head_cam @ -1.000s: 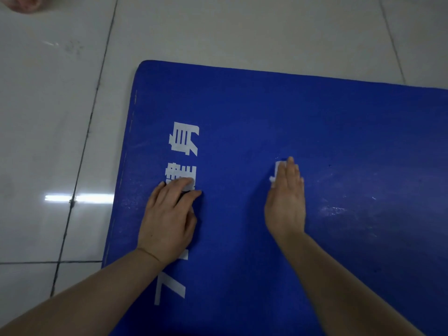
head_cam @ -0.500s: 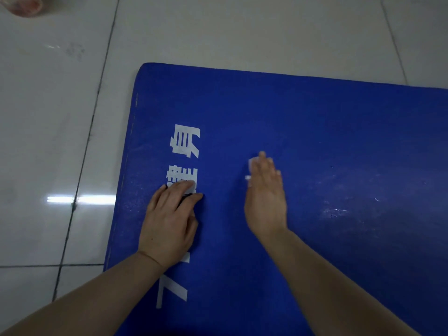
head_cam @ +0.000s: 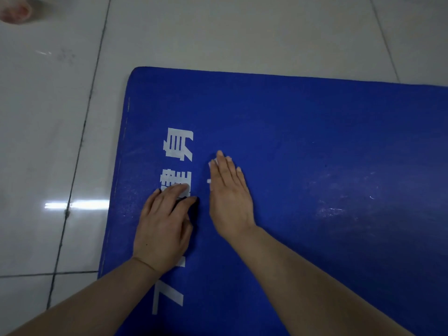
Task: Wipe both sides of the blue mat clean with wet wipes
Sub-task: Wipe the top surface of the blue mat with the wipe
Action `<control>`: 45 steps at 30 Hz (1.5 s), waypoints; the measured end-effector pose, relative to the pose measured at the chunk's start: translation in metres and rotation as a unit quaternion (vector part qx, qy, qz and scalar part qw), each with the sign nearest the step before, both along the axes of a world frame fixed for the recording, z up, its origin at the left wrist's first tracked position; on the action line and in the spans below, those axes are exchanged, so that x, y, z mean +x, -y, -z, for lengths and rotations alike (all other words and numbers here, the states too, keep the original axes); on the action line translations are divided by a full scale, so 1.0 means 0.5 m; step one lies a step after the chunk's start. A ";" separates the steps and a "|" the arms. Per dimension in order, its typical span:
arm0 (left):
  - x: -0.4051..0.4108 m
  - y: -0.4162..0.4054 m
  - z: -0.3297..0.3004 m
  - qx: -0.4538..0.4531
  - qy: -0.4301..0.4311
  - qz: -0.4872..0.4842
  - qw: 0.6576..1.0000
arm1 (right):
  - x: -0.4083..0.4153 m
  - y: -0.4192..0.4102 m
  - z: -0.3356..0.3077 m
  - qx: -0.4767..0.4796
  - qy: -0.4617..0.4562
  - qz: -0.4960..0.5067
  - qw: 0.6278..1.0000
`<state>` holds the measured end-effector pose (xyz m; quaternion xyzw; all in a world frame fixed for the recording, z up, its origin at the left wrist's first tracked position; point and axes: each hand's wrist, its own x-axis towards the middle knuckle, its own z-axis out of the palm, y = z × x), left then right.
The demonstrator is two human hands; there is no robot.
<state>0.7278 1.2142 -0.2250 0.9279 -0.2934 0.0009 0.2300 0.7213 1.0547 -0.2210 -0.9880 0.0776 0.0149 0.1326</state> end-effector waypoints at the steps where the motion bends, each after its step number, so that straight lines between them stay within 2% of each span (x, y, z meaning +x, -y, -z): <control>1: 0.000 0.000 0.000 0.001 -0.001 0.000 1.000 | 0.001 0.017 -0.003 -0.010 -0.002 0.007 1.000; 3: -0.001 0.000 0.000 0.000 -0.002 0.000 1.000 | 0.001 0.068 -0.008 -0.026 -0.009 0.038 0.999; 8: -0.002 -0.002 0.000 -0.005 -0.005 0.000 1.000 | -0.012 0.161 -0.020 0.010 -0.014 0.158 0.987; 18: 0.000 -0.002 -0.001 -0.011 -0.016 0.010 1.000 | -0.011 0.158 0.016 0.010 0.016 0.175 0.984; 21: 0.002 -0.001 0.002 -0.023 -0.012 0.013 1.000 | -0.013 0.156 0.025 -0.019 0.033 0.176 0.984; 26: 0.004 0.001 0.005 -0.048 -0.017 0.012 0.999 | -0.006 0.152 0.023 -0.021 0.019 0.187 0.982; 28: 0.006 0.003 0.005 -0.054 -0.015 0.010 0.998 | 0.006 0.134 0.016 -0.034 0.039 0.176 0.983; 33: 0.005 0.001 0.008 -0.053 -0.013 0.016 0.998 | 0.054 0.042 0.014 -0.004 0.046 0.027 0.999; 37: 0.005 0.000 0.008 -0.050 -0.014 0.013 0.999 | 0.080 0.070 0.016 -0.037 0.026 0.020 0.999; 40: 0.005 0.001 0.005 -0.052 -0.018 0.008 0.998 | 0.081 0.139 0.006 -0.067 0.012 0.068 0.995; 45: 0.003 -0.005 0.012 -0.041 -0.012 0.014 0.999 | 0.087 0.184 -0.007 -0.027 -0.009 0.210 0.977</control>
